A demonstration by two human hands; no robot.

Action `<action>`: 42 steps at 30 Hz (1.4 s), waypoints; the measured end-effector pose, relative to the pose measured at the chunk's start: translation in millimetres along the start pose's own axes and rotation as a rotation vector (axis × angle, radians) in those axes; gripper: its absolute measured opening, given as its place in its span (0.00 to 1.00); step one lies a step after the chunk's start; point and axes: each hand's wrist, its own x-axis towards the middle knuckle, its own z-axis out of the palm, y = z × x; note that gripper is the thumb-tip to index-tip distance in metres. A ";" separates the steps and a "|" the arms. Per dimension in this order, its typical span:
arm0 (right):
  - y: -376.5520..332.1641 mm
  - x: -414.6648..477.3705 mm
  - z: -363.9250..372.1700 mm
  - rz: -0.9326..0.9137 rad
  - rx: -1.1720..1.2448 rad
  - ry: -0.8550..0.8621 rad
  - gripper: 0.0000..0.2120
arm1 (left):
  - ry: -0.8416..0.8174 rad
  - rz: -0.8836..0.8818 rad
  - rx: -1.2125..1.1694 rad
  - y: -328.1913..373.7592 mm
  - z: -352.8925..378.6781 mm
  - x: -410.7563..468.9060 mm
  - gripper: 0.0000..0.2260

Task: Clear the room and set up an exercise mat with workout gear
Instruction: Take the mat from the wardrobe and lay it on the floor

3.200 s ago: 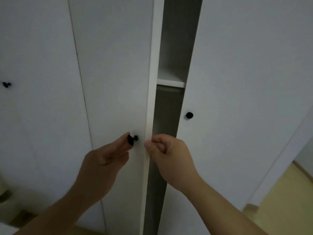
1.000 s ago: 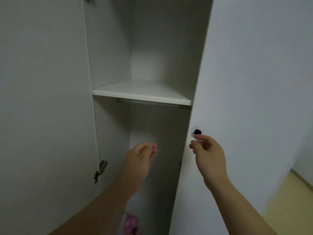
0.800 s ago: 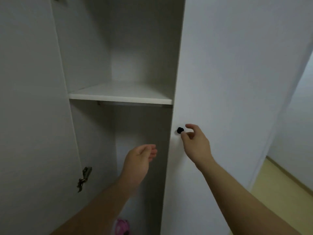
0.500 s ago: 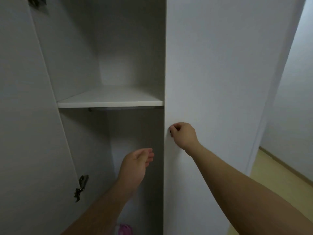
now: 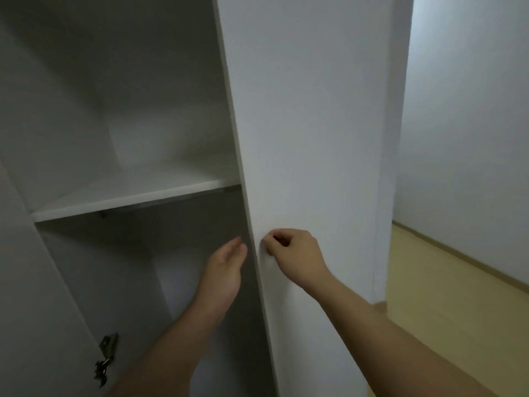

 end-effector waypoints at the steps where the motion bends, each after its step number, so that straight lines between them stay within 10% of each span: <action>1: -0.8 -10.3 -7.7 -0.003 0.026 -0.002 0.10 | -0.067 0.017 -0.006 4.1 4.7 -1.2 0.21; 3: -0.3 -30.0 -25.9 -0.003 0.071 0.010 0.10 | -0.199 0.068 -0.053 18.4 20.4 -12.0 0.11; 10: 17.2 -77.0 -64.7 0.017 0.134 0.070 0.07 | -0.443 0.182 -0.141 36.4 48.2 -51.0 0.24; 14: 19.7 -88.1 -86.2 0.029 0.216 0.055 0.08 | -0.568 0.170 -0.208 39.8 53.9 -59.2 0.09; 17: 21.1 -94.5 -106.5 0.048 0.203 0.001 0.04 | -0.667 0.139 -0.196 39.8 54.4 -50.8 0.29; 21: 26.7 -107.8 -126.7 0.117 0.169 -0.004 0.10 | -0.739 0.153 -0.197 45.1 61.6 -44.0 0.31; 26: 33.3 -127.5 -139.8 0.205 0.184 0.143 0.23 | -0.846 0.132 -0.162 46.5 79.4 -48.9 0.31; 30: 35.3 -145.1 -153.8 0.246 0.175 0.296 0.14 | -0.951 0.136 -0.155 52.2 103.6 -58.6 0.17; 42: 60.9 -169.5 -204.5 0.399 0.205 0.815 0.21 | -1.190 0.133 -0.168 66.7 205.9 -78.7 0.26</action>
